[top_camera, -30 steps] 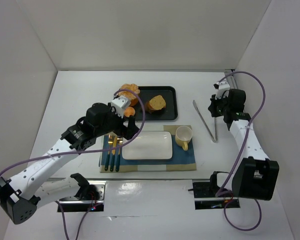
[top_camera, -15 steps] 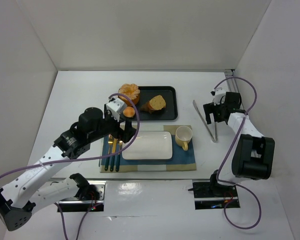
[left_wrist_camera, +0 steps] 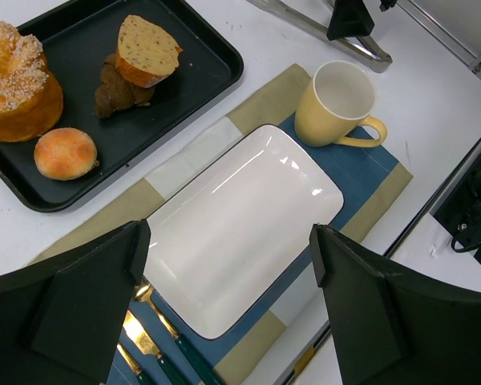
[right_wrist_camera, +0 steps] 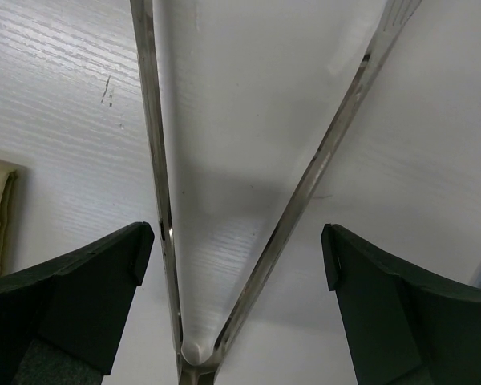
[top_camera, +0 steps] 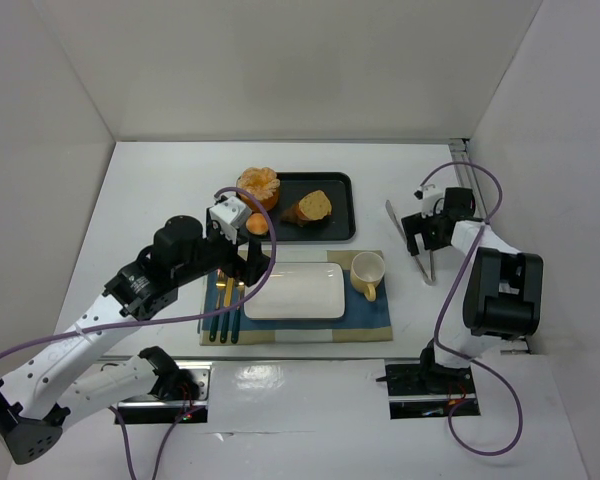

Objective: Place the bread

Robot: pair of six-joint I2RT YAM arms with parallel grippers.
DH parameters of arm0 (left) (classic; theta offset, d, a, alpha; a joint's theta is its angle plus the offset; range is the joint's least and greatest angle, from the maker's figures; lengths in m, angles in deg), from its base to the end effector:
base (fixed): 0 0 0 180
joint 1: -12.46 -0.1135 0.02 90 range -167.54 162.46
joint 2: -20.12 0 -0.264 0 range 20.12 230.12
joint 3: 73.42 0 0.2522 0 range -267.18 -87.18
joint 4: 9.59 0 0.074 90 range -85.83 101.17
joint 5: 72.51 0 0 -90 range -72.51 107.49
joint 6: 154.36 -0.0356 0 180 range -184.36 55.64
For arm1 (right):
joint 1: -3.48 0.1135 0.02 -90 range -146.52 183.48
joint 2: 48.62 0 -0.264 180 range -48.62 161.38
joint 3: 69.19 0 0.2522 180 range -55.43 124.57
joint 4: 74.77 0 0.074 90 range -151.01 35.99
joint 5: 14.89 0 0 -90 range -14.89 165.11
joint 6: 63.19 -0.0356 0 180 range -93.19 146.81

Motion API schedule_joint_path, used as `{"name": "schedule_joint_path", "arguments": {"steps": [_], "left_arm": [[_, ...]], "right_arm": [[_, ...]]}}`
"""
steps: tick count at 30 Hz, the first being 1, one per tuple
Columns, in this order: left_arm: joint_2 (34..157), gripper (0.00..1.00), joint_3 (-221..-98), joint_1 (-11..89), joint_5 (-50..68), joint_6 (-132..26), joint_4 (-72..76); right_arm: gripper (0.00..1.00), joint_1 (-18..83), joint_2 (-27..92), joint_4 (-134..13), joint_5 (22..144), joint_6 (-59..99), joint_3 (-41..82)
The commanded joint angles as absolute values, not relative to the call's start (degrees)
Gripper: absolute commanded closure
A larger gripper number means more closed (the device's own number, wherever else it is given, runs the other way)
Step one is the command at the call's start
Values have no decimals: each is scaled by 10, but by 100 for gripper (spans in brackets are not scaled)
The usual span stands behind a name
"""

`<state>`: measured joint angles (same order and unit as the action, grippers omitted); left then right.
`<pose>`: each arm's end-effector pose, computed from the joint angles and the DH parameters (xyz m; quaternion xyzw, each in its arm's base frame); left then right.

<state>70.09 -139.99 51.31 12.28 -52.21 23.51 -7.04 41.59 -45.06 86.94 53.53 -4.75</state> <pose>0.1513 -0.1260 0.3566 0.2113 0.7725 -0.2902 0.5238 0.3059 -0.0494 0.1782 -0.1641 0.9361 -0.0010 0.3111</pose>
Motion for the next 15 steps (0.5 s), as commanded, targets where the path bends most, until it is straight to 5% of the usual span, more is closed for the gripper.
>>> {"name": "schedule_joint_path", "arguments": {"steps": [1, 10, 15], "left_arm": [[692, 0, -1399, 515, 111, -526, 218], [692, 0, -1399, 515, 111, -526, 218], [692, 0, -1399, 515, 111, -526, 218]], "right_arm": [[0, -70, 425, -458, 885, 548, -25], [0, -70, 466, -453, 885, 548, -25], [13, -70, 472, -453, 879, 548, -25]]}}
